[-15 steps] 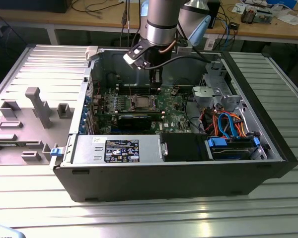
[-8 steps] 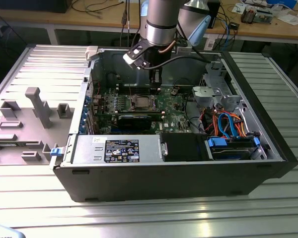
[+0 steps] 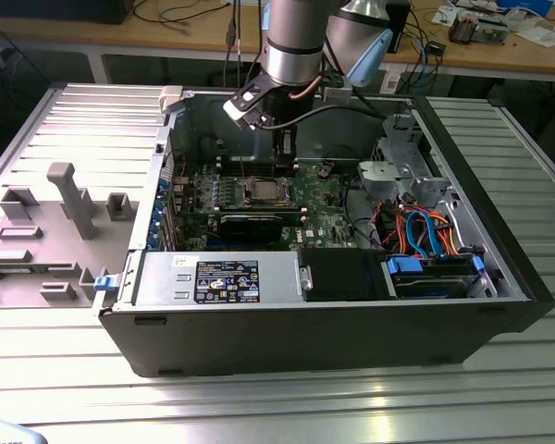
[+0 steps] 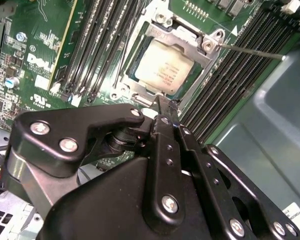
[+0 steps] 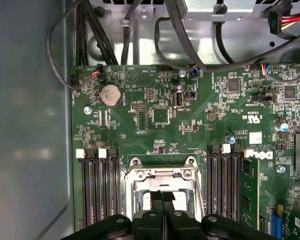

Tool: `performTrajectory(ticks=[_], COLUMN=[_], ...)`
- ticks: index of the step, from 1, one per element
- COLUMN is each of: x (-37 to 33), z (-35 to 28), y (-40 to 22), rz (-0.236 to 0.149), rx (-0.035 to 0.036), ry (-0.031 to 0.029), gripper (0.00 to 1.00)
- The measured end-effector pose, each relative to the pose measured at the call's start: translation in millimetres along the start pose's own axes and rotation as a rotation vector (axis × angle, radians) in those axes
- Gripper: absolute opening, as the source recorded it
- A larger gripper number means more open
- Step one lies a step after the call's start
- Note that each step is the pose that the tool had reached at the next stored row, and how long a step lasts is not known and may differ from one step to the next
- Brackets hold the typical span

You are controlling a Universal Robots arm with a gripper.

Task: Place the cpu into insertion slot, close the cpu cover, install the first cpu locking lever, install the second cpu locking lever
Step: 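Close the cpu cover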

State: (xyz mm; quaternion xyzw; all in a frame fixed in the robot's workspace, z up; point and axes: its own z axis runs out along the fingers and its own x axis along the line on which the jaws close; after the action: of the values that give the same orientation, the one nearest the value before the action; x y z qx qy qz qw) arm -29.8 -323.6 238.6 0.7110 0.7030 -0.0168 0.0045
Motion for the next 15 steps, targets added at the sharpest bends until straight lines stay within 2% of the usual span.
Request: performTrajectory(ticks=[9, 15], x=[0.1, 0.2], z=[3.3, 11.8], y=[-8.8, -17.1], rz=[0.0, 0.0], rx=[-0.0002, 0.0], ry=[0.0002, 0.0], gripper=[0.11, 0.11])
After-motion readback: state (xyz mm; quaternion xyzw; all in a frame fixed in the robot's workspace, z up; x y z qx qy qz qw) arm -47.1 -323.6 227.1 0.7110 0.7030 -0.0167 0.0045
